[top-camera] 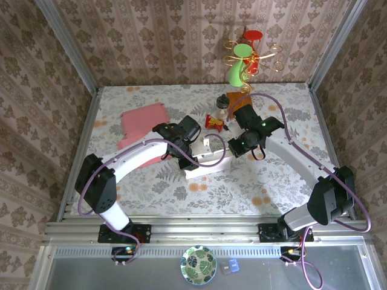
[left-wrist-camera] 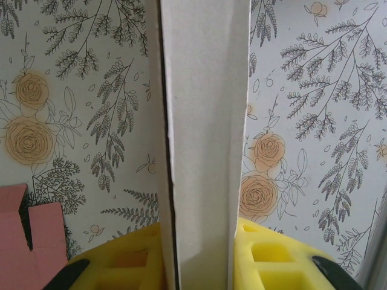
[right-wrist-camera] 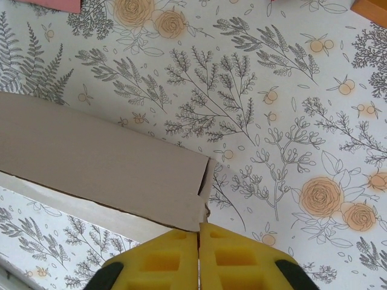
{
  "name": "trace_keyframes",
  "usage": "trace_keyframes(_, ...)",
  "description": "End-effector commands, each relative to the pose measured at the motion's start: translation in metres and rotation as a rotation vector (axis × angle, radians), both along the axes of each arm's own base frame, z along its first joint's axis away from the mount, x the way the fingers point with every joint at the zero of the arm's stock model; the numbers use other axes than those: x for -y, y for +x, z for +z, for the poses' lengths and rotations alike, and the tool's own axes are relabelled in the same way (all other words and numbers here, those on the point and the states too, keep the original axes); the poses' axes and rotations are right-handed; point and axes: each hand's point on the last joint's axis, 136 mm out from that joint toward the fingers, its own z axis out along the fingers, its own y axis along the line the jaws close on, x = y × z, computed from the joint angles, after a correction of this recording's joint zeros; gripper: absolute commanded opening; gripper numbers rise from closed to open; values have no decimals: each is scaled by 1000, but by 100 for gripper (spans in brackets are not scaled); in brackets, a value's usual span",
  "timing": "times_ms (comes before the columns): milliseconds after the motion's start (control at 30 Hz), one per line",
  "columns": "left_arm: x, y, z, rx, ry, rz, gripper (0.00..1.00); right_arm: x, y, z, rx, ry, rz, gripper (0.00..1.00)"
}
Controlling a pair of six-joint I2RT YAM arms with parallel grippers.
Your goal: Fold the paper box
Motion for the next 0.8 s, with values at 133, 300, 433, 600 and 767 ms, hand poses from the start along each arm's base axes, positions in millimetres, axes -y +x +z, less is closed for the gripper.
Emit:
trace_keyframes(133,-3,-3,7,-18,-13,15,21,6,5,1,15,-24,-107,2)
trace_keyframes(300,-4,2,8,-26,-28,52,20,1,1,0,-1,16,-175,0)
trace_keyframes(433,-5,8,10,-31,-35,73,19,-3,-1,0,-2,53,-217,0)
trace_keyframes(600,-6,12,11,-32,-32,73,17,-6,0,-2,-10,90,-270,0)
trace_keyframes(767,-4,13,10,-36,-34,67,17,-3,2,-6,4,74,-291,0)
